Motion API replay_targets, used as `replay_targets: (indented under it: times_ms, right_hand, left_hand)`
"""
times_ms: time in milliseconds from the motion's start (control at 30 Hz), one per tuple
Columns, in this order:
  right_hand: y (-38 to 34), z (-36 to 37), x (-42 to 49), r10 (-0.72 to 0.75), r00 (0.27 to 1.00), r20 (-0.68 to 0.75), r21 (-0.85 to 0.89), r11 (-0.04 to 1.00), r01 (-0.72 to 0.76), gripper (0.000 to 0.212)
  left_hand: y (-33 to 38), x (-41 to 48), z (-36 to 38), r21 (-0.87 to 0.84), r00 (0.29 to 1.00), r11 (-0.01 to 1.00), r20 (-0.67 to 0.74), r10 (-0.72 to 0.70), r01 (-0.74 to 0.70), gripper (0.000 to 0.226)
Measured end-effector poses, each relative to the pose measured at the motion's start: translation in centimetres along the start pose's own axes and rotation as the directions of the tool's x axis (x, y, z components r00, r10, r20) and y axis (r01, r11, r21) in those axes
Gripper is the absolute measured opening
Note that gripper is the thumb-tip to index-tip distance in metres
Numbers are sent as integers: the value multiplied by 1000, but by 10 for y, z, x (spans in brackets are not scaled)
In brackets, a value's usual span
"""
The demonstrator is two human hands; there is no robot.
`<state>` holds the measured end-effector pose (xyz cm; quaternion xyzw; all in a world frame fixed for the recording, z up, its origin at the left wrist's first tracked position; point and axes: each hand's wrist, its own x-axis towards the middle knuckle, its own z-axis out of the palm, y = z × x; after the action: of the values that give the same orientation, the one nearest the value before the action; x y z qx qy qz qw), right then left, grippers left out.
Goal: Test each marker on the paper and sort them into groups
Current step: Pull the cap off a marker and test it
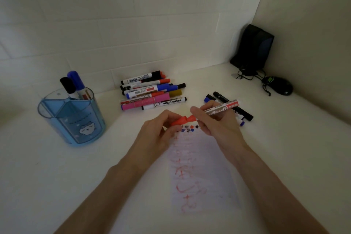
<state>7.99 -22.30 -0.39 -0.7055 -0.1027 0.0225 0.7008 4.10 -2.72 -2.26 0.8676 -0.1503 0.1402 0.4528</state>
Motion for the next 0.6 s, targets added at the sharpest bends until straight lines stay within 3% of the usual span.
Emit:
replay_targets:
  times_ms: [100,233,333,600]
  right_hand:
    - [-5,3,-5,0,996,85,-99,995,8,31]
    - [-11,-4,-2,144,985,95,58,987,-150,59]
    - [-3,-2,-3,166,986,13,26,986,-166,56]
    - [6,12,-6,140,990,23,196,970,-142,51]
  left_hand:
    - [3,1,-2,58,999,997,-5,49,-49,18]
    - [-2,1,-4,32,997,999,-69,-32,35,22]
    - [-2,1,-3,-2,994,1000,-110,-25,25,18]
    - [1,-2,-4,-23,975,997,-213,62,-69,17]
